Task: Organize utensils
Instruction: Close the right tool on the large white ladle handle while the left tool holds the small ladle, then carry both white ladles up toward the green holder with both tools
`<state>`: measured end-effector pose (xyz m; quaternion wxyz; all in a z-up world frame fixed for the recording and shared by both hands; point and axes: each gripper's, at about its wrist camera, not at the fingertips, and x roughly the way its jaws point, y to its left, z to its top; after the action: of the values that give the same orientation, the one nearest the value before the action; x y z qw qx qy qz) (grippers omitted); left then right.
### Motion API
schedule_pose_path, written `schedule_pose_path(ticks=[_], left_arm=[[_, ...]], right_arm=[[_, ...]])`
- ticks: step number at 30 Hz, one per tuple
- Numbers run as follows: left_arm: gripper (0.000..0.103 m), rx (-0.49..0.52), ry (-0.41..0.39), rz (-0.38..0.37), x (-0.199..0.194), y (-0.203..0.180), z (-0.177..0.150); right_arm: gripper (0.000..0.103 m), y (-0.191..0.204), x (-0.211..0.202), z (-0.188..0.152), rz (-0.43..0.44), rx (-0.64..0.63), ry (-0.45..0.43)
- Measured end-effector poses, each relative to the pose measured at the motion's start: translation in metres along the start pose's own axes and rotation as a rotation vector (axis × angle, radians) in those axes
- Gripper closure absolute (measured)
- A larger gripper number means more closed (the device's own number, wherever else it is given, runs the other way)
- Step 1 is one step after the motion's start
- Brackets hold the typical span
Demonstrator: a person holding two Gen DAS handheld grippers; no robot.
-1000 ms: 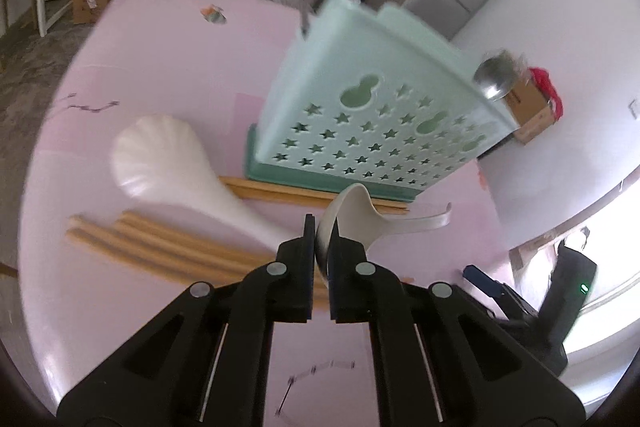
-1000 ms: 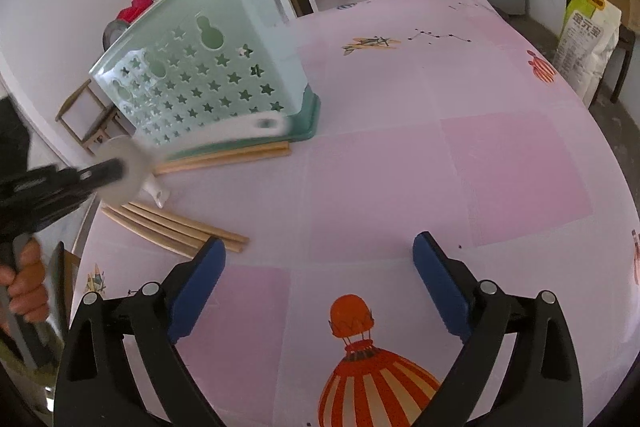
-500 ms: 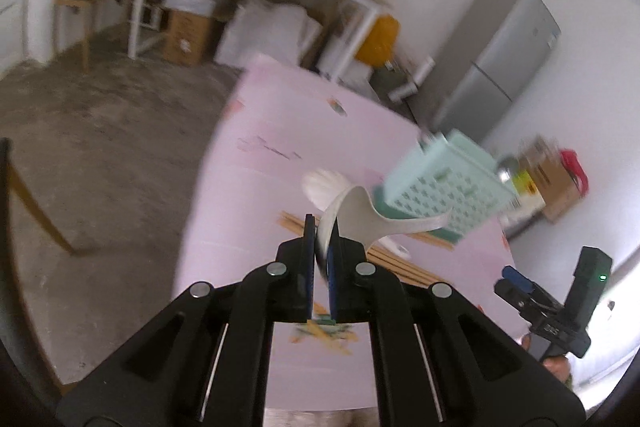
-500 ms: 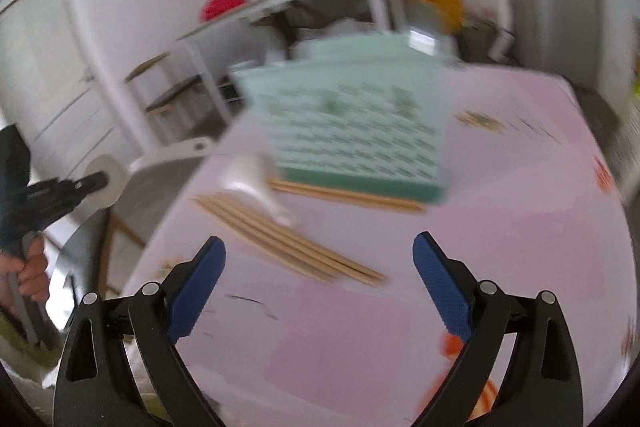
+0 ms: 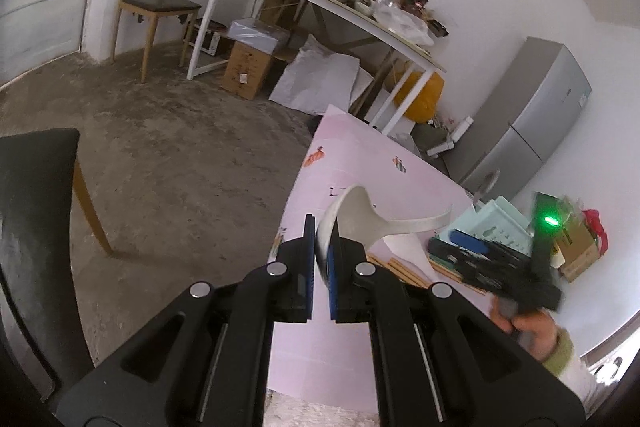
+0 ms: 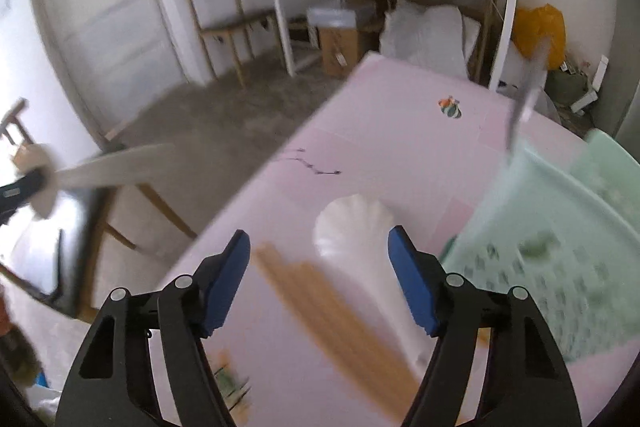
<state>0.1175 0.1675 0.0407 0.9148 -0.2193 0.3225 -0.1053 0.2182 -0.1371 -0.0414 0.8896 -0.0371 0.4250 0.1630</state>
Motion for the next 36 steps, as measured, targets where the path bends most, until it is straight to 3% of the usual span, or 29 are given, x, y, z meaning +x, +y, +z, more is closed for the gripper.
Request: schedule_pose_path(ticks=[9,13,17,24,29,36], left_arm=[[0.099,-0.049,0.003,-0.007,0.005,0.024,0.001],[0.099,-0.054,0.009,-0.015,0.009,0.027,0.001],[0.099,-0.067,0.015,-0.019,0.013,0.031,0.000],[0.099,-0.081,0.020,-0.024,0.017,0.039,0.001],[0.099,-0.088,0.031,-0.031,0.021,0.040,0.000],[0.099,-0.085,0.031,-0.034,0.021,0.038,-0.002]], right_arm=[[0.034,0.005,0.059,0.019,-0.086,-0.077,0.186],[0.034,-0.002,0.071,0.016,-0.089,-0.026,0.251],[0.035,-0.005,0.071,0.016,-0.076,0.017,0.260],[0.052,-0.009,0.062,0.019,-0.068,0.030,0.243],[0.076,-0.014,0.040,0.025,-0.040,0.051,0.199],[0.084,0.001,0.029,0.023,0.023,-0.016,0.185]])
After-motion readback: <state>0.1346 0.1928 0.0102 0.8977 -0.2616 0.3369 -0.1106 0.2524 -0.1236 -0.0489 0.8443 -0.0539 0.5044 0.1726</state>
